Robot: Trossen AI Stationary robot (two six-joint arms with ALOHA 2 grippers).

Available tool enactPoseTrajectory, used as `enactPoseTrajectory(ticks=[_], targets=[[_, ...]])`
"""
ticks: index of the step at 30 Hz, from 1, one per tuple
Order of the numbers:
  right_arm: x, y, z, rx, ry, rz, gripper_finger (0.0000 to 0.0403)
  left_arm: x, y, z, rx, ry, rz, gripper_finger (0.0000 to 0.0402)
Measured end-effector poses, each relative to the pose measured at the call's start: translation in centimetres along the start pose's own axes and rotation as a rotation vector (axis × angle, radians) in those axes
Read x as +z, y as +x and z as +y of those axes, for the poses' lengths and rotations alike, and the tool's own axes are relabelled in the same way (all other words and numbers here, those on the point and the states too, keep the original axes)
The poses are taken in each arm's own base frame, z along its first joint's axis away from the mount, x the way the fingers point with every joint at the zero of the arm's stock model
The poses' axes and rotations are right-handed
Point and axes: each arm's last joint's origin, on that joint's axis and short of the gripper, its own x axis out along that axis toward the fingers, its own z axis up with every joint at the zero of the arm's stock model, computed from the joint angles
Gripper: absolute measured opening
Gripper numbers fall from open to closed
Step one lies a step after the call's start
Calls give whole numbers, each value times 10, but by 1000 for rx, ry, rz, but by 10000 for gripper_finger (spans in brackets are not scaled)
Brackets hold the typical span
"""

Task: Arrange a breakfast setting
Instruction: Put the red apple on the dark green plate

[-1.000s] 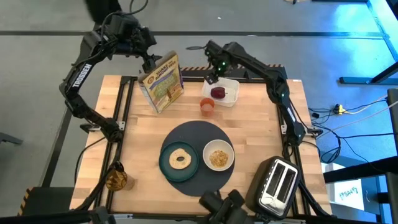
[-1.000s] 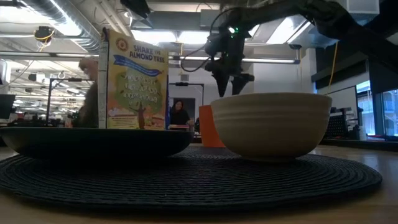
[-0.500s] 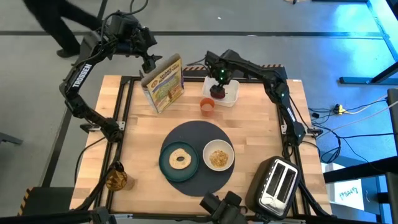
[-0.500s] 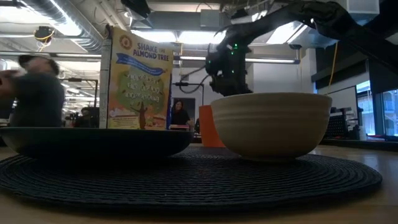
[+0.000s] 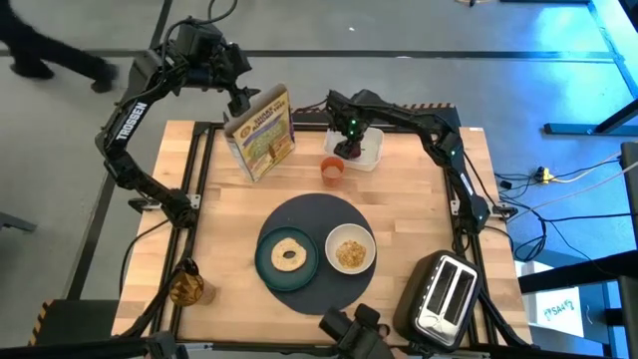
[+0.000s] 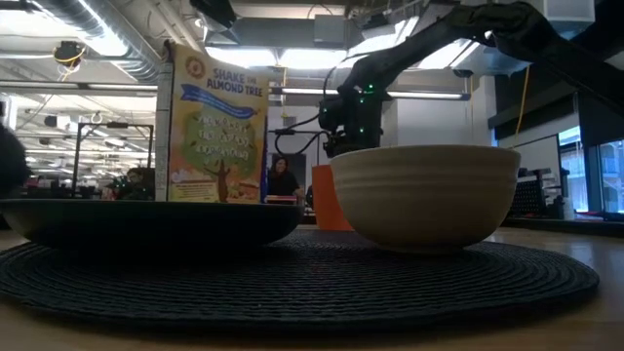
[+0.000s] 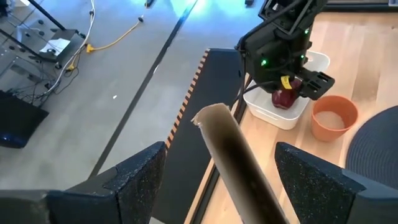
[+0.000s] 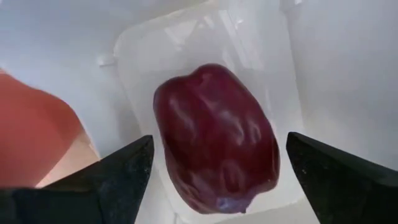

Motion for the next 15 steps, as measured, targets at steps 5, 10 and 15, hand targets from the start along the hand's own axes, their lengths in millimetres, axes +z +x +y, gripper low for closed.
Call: enactPoseTrajectory(ticks=[5,10,15], targets=[[-4,8,-2,11,9,23,324,-1,0,0,15,-26,15,298],[-6,12,-3,28,36,23,284,-1,0,1,28,-41,20,298],[-6,1,-3,29,80,47,247,-1,0,1,57,-41,32,298]])
